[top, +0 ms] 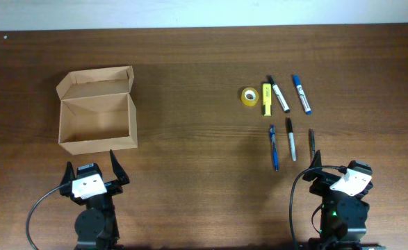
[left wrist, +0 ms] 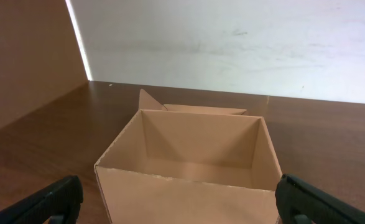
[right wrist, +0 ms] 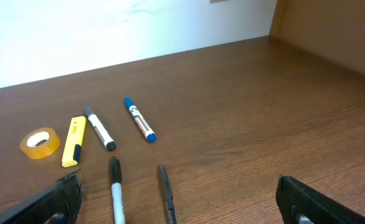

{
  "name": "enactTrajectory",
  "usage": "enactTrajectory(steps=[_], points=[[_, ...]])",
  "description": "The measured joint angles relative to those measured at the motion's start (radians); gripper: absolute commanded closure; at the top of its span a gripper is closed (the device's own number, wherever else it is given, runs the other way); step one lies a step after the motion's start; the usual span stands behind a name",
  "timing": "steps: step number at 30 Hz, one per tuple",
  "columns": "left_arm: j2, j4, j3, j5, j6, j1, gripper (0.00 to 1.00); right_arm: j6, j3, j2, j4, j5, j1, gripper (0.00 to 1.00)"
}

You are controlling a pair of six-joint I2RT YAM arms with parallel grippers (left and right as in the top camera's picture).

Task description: Pack container

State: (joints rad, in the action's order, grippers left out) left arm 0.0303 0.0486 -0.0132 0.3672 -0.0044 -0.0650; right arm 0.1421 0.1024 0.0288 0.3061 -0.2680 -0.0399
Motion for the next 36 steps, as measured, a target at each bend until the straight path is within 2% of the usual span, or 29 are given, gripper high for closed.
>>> enactTrajectory(steps=[16,20,23,26,30,36], points=[[0.000,0.000,0.000,-0.024,0.000,0.000,0.00,0.000,0.000,0.000,0.000,0.000,0.000,0.01],[0.000,-0.033,0.000,-0.173,0.000,0.001,0.00,0.000,0.000,0.000,0.000,0.000,0.000,0.01],[0.003,0.060,-0.053,-0.277,-0.027,0.000,0.00,-0.001,0.000,0.000,0.000,0.000,0.000,0.01],[0.045,0.179,-0.195,-0.327,-0.060,0.000,0.00,-0.001,0.000,0.000,0.000,0.000,0.000,0.01],[0.211,0.356,-0.478,-0.320,-0.080,0.000,0.00,-0.001,0.000,0.000,0.000,0.000,0.000,0.01],[0.713,0.718,-1.025,-0.254,-0.094,0.000,0.00,0.000,-0.001,-0.002,-0.002,0.001,0.000,0.01]])
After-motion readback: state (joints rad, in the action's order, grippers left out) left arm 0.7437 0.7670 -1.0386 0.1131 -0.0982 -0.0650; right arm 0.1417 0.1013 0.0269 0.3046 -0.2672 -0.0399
